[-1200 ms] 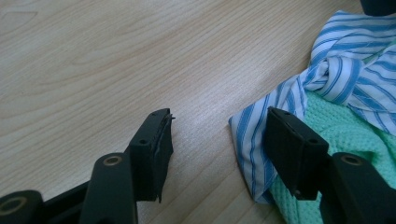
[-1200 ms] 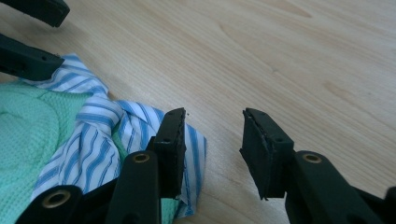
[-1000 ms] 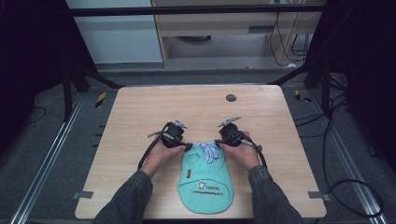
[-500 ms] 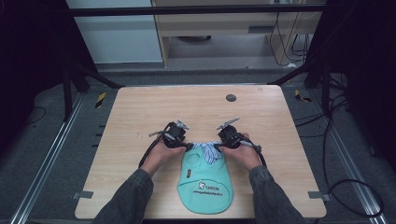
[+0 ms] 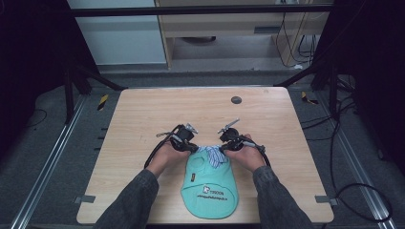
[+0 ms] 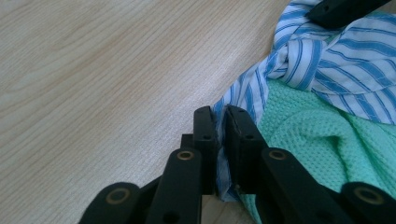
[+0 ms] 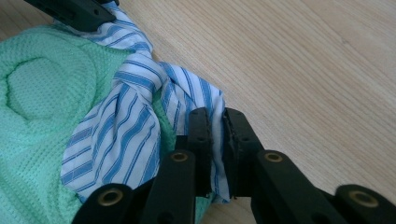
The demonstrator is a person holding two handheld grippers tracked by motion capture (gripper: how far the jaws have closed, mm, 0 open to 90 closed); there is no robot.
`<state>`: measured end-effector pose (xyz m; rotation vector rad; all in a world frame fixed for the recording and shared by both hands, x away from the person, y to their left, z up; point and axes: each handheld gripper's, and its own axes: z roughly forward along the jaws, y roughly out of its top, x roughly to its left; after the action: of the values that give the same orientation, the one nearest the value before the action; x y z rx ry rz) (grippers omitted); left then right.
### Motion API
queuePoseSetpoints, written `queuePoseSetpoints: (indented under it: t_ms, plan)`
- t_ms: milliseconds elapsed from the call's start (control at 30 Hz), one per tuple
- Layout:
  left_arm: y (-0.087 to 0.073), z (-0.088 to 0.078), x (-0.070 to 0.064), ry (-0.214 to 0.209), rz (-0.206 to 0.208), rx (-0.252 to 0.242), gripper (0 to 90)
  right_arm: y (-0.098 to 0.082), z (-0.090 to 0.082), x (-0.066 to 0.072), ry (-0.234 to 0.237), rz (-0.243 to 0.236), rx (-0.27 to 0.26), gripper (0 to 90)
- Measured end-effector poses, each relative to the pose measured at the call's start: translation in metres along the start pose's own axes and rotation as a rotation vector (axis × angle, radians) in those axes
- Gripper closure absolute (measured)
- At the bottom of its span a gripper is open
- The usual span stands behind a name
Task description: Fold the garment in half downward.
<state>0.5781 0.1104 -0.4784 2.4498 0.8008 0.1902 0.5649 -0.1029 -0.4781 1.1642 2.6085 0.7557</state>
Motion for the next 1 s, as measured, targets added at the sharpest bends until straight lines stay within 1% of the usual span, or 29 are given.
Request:
queuePoseSetpoints:
  t_ms: [100,133,233,400,433,633,833,1000]
  plan:
    - [0.001,-0.001,-0.001,0.007,0.008,-0.002,86.3,0.0,-0.002,0.0,-0.002,-0.005,-0.008,83.4]
    - [0.001,-0.002,-0.001,0.01,0.008,-0.006,86.5,0.0,-0.005,0.0,-0.001,-0.002,-0.021,83.4]
    - [0.002,-0.008,-0.001,0.007,0.005,-0.034,86.8,0.0,-0.012,0.0,0.008,-0.005,-0.049,83.3]
    - [0.004,-0.02,-0.004,0.01,0.021,-0.08,86.9,-0.001,-0.027,-0.002,0.015,-0.022,-0.092,83.2]
    - [0.004,-0.021,-0.004,0.008,0.021,-0.083,87.0,-0.001,-0.03,-0.002,0.015,-0.02,-0.1,83.2]
    - [0.009,-0.03,-0.003,-0.002,0.035,-0.104,87.1,-0.001,-0.038,-0.002,0.016,-0.049,-0.115,83.9]
    - [0.014,-0.039,-0.003,0.004,0.053,-0.116,87.2,0.002,-0.046,-0.002,0.015,-0.063,-0.129,84.2]
    - [0.019,-0.046,-0.003,0.016,0.069,-0.123,87.2,0.005,-0.056,-0.002,0.013,-0.089,-0.148,84.1]
